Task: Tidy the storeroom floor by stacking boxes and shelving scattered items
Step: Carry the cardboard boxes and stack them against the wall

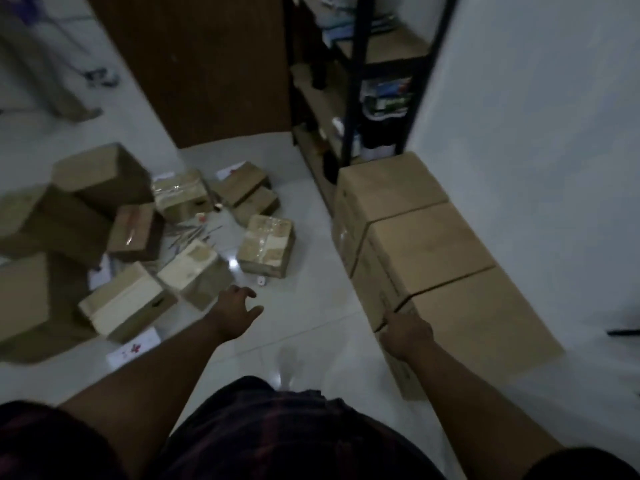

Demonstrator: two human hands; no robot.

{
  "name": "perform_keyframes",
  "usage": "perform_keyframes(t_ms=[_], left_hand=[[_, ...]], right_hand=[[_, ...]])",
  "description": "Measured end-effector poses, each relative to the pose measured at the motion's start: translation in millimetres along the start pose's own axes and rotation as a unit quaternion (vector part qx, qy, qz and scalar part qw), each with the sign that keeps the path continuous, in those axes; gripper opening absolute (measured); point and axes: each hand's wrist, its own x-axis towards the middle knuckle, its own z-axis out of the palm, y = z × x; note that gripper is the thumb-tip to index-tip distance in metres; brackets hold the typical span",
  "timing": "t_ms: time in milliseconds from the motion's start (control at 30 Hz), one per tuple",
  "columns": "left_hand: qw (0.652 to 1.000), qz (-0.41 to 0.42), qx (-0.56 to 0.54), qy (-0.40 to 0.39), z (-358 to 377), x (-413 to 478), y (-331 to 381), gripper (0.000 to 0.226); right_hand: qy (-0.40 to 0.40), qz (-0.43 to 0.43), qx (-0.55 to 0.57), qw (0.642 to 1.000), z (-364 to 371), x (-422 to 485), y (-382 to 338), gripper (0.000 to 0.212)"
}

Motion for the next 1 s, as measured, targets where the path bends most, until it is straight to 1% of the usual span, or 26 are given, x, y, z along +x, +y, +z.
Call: perform_keyframes(t_ms=[100,200,333,433,600,700,833,900,1000], left_hand=[[0.997,-0.066,-0.027,0.034,-11,-31,-56,0.046],[0.991,-0.105,-0.06,0.062,-21,-60,-104,0.036],[0.98,-0.132,-0.115,0.098,-32,-99,-170,0.022],[0.974,-0.138,-0.139,0.109,-44,-128,-223,0.016],[0.971,-0.164,-0.15,0.093,-68,-167,-330,0.022],[0.97,-0.178,-0.145,0.087,-87,-183,-403,0.021],[0.964,-0.196,-0.143,0.106,-120,-197,-482,0.017],[0.963,-0.199,-0.142,0.114,-134,-199,-513,0.018],[0.962,-0.198,-0.136,0.133,-153,-192,-551,0.023]], right_hand=[[0.019,-0.064,-0.012,0.998,-7,11,-50,0.044],[0.04,-0.098,-0.033,0.994,-12,20,-106,0.04],[0.065,-0.117,-0.063,0.989,-11,26,-185,0.022],[0.073,-0.124,-0.083,0.986,-1,29,-250,0.02],[0.078,-0.119,-0.092,0.985,26,22,-368,0.021],[0.079,-0.128,-0.107,0.983,41,14,-439,0.018],[0.081,-0.152,-0.112,0.979,58,6,-520,0.015],[0.086,-0.16,-0.104,0.978,62,7,-552,0.021],[0.074,-0.163,-0.096,0.979,66,14,-593,0.024]])
